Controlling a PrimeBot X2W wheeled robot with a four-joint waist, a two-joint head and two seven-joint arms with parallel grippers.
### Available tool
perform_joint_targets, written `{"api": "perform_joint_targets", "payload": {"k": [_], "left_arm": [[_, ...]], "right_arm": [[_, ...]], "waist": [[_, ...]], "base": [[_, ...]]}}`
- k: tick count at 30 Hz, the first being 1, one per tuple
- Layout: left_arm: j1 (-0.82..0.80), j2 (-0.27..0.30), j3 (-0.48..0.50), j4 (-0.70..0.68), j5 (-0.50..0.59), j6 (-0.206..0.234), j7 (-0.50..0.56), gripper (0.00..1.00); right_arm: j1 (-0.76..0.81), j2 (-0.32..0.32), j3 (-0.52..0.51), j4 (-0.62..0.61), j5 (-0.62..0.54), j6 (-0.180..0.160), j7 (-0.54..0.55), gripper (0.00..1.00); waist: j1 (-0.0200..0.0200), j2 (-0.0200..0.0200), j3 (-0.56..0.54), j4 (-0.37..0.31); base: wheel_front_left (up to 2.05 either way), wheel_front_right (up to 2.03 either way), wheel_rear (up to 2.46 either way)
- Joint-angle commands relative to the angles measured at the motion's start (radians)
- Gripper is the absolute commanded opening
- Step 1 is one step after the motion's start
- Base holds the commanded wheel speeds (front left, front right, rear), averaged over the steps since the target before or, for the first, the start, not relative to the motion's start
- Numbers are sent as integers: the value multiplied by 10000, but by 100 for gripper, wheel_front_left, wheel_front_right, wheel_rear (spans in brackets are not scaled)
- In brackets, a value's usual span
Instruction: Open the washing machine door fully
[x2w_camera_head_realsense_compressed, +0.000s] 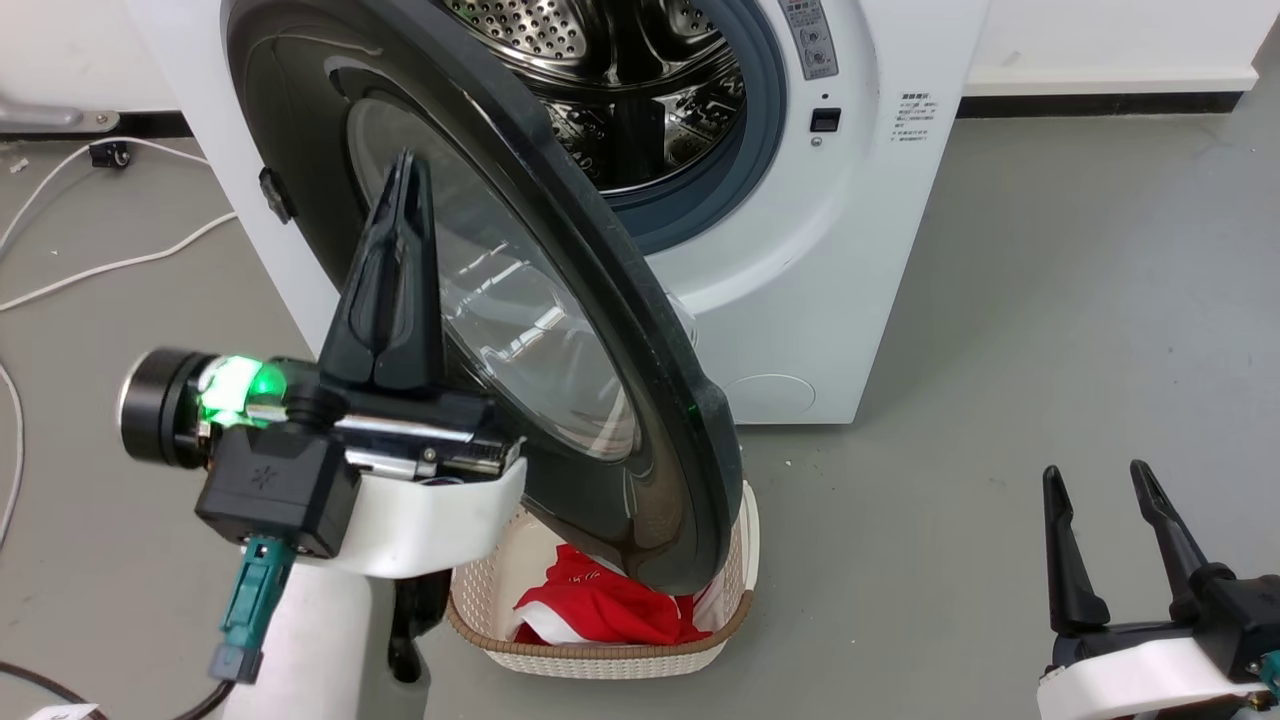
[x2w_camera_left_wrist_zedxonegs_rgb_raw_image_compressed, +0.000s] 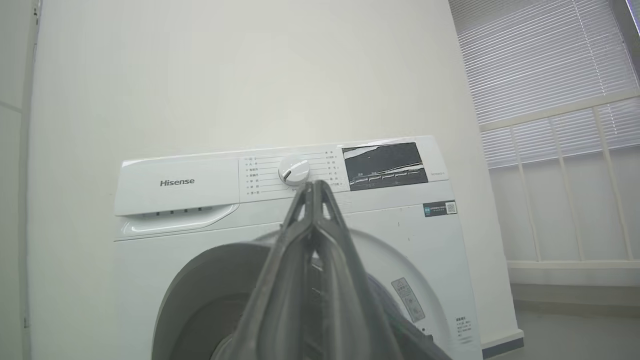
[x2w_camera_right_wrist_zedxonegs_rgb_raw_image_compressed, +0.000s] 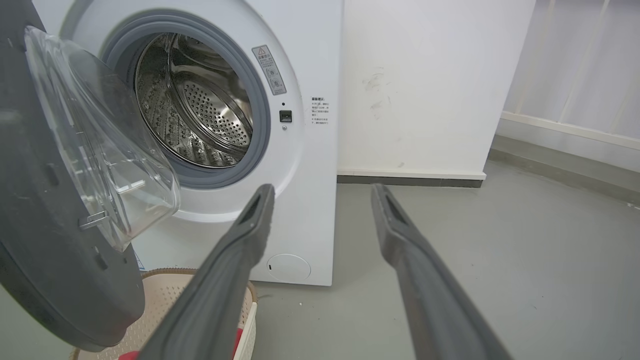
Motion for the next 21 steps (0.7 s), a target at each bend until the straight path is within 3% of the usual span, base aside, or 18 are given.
{"api": "perform_joint_targets", "payload": {"k": [1, 12, 21], "left_arm": [[-159, 0, -70, -142, 54, -30, 33, 0], [-1237, -194, -1682, -1357, -71, -563, 382, 0], [-563, -283, -3878, -798, -699, -1061, 1183, 0]], "right_arm": [[-122, 39, -16, 7, 44, -6, -57, 100], [-143, 39, -38, 4, 119, -6, -69, 100], [-147, 40, -77, 8, 176, -6, -61, 100]], "waist": [[0, 0, 11, 0], [0, 0, 145, -41], [0, 0, 231, -75]], "base": [[0, 0, 0], [0, 0, 0], [0, 0, 0]]}}
